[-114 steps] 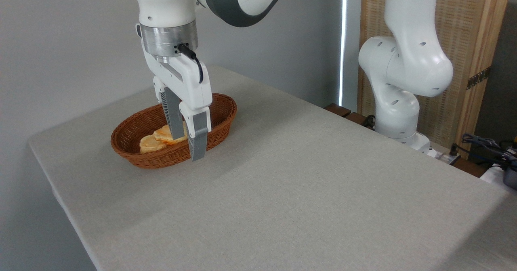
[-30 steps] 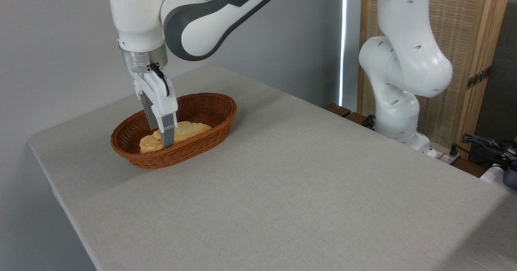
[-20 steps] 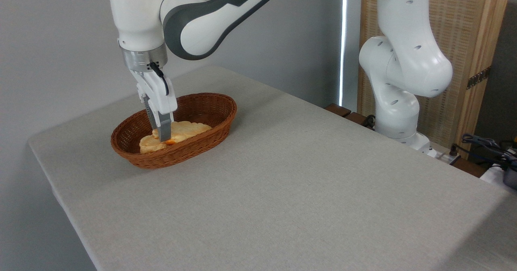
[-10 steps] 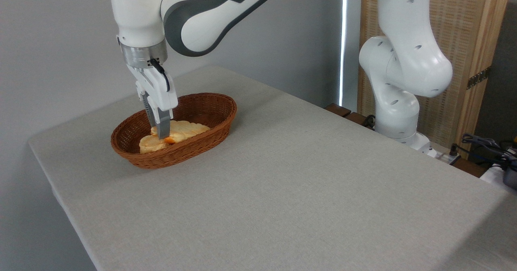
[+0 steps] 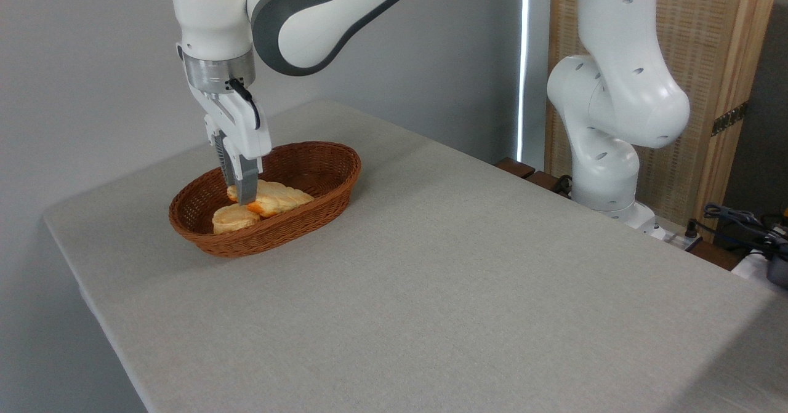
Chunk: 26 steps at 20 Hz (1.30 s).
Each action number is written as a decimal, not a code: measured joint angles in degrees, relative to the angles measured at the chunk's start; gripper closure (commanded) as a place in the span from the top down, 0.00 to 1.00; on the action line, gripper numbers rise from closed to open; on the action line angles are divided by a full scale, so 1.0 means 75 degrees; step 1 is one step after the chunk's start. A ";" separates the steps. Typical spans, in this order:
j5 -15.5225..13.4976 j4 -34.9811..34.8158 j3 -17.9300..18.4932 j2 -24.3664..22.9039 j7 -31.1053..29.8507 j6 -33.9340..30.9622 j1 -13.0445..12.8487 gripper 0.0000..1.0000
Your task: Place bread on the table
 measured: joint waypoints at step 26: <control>-0.0199 0.0005 0.1955 -0.1605 -0.0008 -0.0773 0.0118 0.66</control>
